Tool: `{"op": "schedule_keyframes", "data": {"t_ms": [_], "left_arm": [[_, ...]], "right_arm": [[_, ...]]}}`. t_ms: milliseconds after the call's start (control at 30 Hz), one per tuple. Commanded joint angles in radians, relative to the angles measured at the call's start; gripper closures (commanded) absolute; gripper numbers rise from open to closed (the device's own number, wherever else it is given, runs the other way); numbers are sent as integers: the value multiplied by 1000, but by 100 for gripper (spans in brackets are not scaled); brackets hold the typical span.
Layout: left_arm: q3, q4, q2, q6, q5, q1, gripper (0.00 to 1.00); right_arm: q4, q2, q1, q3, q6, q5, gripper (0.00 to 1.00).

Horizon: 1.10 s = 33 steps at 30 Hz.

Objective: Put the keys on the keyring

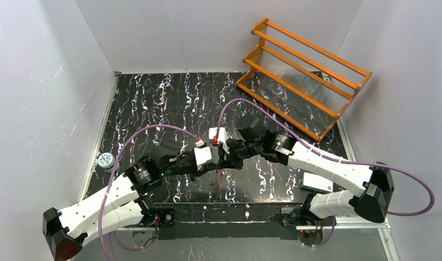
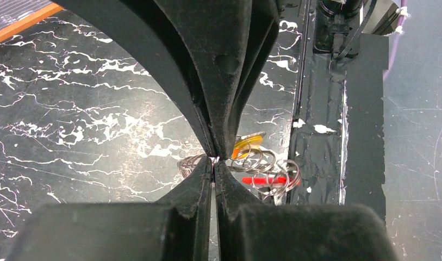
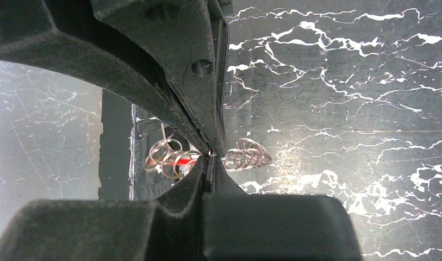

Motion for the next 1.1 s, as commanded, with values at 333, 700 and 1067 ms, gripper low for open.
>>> {"op": "schedule_keyframes", "data": {"t_ms": [333,700,1067], "left_arm": [[-63,95,-137,-49,-85,-2,100],[-255,487,-299,-150,-85,-2,100],[-305,627,-319,-193,-71,-2,100]], "right_arm": [[226,-132,-36,-74,70,43,42],[412,-163,-193,-146,201,-345,30],[490,-113,-198,-160,267,-439,43]]}}
